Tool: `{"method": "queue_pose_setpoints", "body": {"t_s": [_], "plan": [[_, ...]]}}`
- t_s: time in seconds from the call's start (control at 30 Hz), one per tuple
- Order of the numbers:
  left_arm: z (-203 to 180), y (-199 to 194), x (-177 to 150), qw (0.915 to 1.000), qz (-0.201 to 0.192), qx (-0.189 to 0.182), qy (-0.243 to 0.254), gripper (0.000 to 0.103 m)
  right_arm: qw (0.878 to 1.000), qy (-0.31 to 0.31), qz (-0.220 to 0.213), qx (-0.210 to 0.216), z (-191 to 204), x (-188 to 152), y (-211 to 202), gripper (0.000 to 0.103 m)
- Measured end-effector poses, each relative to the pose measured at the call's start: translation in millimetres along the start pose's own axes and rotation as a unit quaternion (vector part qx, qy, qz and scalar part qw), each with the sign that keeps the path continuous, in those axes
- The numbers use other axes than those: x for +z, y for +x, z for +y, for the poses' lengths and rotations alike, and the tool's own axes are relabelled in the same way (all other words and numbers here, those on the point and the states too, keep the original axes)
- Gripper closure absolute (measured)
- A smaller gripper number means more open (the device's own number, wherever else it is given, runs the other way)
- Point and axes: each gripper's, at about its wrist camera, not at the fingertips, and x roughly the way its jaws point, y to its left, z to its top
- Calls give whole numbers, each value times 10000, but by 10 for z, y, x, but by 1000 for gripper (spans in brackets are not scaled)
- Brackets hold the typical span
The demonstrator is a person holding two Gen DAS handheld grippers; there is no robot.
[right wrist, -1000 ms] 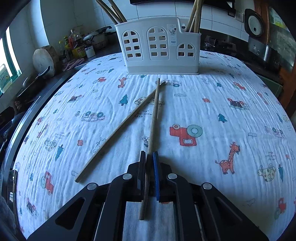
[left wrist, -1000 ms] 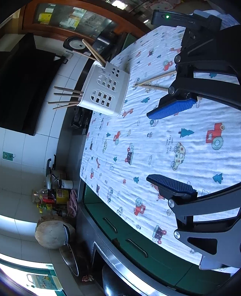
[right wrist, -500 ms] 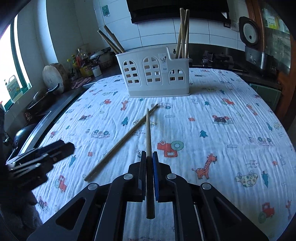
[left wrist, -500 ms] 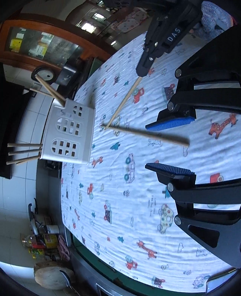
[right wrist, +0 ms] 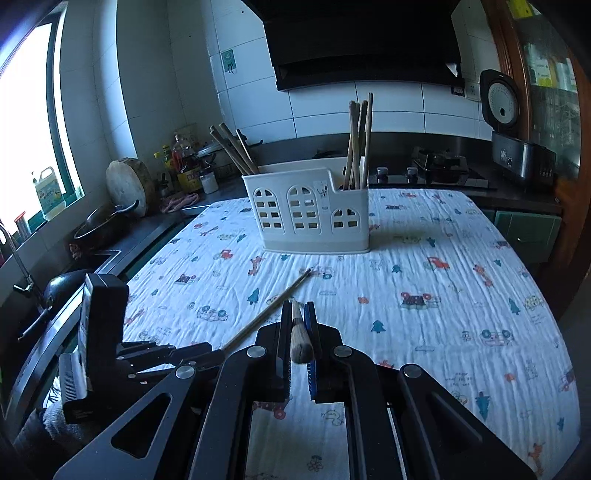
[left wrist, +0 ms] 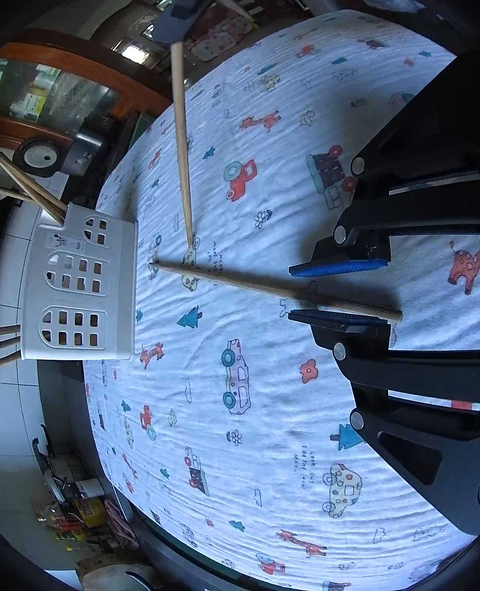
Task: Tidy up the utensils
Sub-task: 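Grasp the other chopstick with the left gripper while the right gripper holds its chopstick, then lift both chopsticks upright and lower them into the white caddy with both grippers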
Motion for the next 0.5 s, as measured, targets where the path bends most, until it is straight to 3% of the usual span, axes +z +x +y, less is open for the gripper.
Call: {"method": "queue_pose_setpoints", "body": {"t_s": [0.33,0.5], "plan": [[-46,1,27,9997,-41,212,67,96,9999,-81,-117,27,-78,158,-44,96],[-42,-233,126,9993,-309,170,108,97,10000,-23,-68,38,-125,173,-15,96]]}}
